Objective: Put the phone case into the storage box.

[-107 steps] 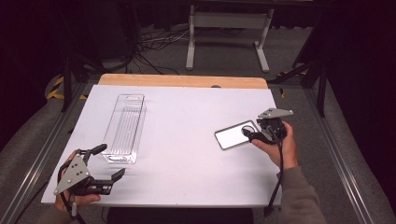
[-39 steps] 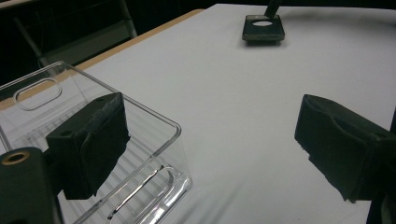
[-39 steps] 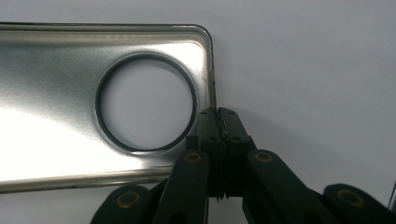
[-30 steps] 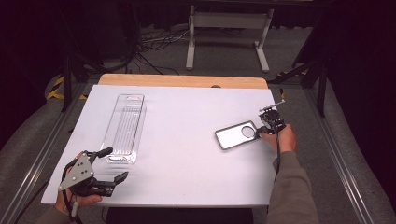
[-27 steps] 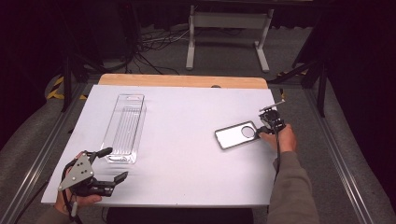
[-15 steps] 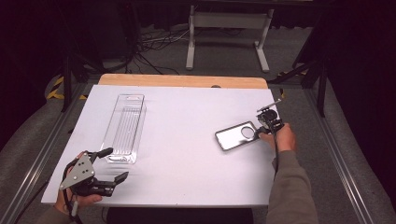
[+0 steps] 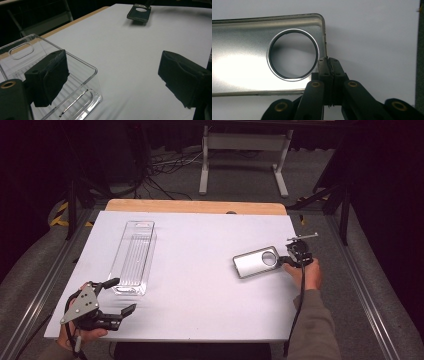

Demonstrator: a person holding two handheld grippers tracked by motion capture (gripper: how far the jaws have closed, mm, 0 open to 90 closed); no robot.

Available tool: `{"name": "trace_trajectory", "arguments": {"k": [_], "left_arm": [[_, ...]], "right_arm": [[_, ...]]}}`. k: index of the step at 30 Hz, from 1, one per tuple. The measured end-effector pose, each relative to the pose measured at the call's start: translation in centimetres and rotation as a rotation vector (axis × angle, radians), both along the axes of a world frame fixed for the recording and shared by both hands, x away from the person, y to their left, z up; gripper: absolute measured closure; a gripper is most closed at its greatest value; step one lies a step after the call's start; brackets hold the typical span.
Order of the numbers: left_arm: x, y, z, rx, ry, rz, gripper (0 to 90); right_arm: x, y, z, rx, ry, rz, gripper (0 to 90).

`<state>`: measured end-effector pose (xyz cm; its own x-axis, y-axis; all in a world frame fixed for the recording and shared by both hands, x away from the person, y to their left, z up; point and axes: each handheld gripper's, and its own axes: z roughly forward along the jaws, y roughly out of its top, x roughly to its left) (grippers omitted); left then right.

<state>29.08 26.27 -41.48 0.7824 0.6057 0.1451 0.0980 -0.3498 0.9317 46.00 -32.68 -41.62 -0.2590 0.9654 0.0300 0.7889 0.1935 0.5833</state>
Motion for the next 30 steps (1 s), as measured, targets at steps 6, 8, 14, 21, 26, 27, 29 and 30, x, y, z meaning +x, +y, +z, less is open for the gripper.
{"name": "trace_trajectory", "arguments": {"k": [6, 8, 14, 21, 26, 27, 29, 30], "left_arm": [[0.0, 0.0, 0.1, -0.005, 0.01, -0.009, 10.3], [0.0, -0.1, 0.2, 0.002, 0.007, -0.014, 10.5], [0.1, -0.1, 0.5, -0.006, 0.009, -0.013, 10.6], [0.2, -0.1, 1.2, -0.027, -0.009, 0.004, 11.3], [0.4, 0.2, 1.5, -0.039, -0.009, 0.025, 10.4], [0.4, 0.1, 1.5, -0.032, -0.02, 0.029, 10.4], [0.5, 0.1, 1.6, -0.035, -0.022, 0.028, 10.4], [0.6, 0.0, 1.7, -0.037, -0.024, 0.024, 10.4]], "right_arm": [[-1.3, 0.0, 0.8, -0.002, -0.127, -0.01, 90.0], [-1.7, 0.1, 1.1, -0.001, -0.169, -0.006, 90.0], [-2.7, 1.1, 2.5, -0.002, -0.267, 0.02, 90.0], [-3.3, 2.8, 3.5, -0.016, -0.328, 0.074, 90.0], [-4.1, 4.4, 4.8, -0.028, -0.395, 0.128, 90.0], [-4.2, 4.6, 4.9, -0.025, -0.403, 0.132, 90.0], [-4.5, 5.2, 5.2, -0.04, -0.421, 0.151, 90.0], [-4.6, 5.4, 5.3, -0.04, -0.425, 0.157, 90.0]]}}
